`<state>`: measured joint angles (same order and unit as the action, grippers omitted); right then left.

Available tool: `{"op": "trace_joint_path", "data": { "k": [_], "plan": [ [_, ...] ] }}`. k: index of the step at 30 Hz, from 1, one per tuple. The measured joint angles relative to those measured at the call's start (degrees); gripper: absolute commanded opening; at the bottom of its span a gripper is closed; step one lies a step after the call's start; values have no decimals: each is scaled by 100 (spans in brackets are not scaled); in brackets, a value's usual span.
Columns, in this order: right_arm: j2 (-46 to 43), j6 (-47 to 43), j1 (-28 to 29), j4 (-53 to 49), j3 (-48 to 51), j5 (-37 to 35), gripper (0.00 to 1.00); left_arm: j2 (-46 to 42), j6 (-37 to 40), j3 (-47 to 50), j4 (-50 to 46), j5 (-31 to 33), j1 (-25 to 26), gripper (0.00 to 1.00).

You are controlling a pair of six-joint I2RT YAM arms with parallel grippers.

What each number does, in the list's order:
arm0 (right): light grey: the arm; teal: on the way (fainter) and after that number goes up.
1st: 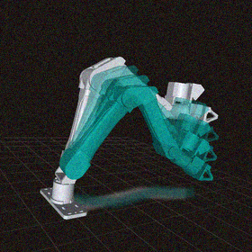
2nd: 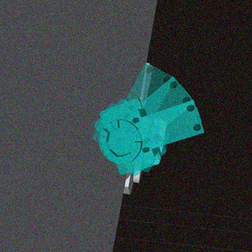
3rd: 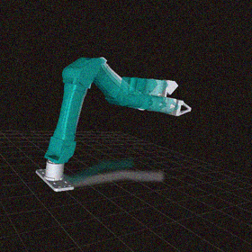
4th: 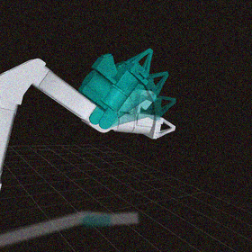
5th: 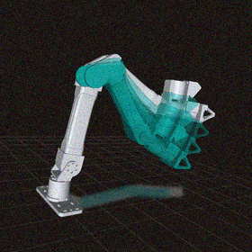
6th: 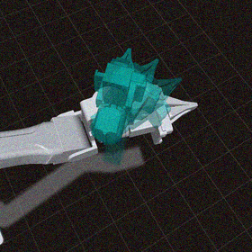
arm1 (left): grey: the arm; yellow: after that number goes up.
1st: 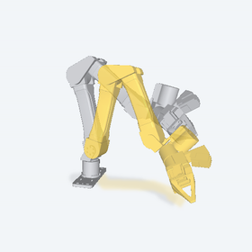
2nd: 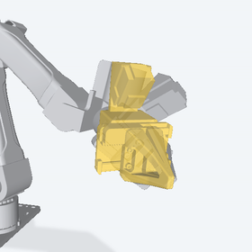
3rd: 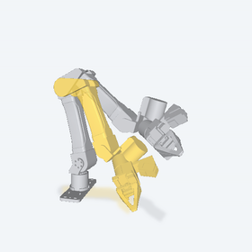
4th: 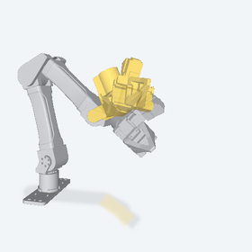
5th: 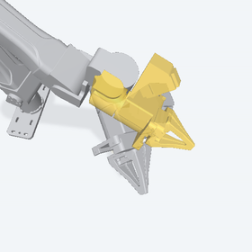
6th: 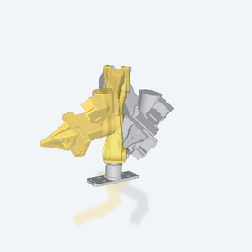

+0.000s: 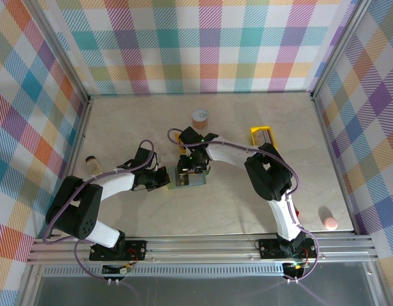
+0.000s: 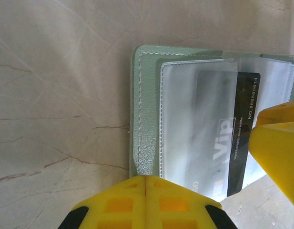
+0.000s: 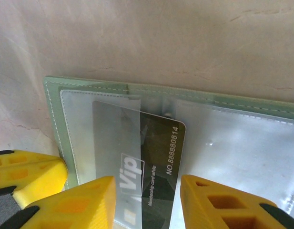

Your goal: Put the credit cards into the card holder

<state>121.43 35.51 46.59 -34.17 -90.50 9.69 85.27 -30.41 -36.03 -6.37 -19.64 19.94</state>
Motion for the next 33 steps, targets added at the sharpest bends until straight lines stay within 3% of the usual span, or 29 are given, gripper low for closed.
{"op": "trace_joint_path", "data": {
  "k": [33],
  "plan": [
    [262, -44, 131, -59, -284, 299, 37, 166, 46, 0, 238, -66, -39, 0]
  ]
}}
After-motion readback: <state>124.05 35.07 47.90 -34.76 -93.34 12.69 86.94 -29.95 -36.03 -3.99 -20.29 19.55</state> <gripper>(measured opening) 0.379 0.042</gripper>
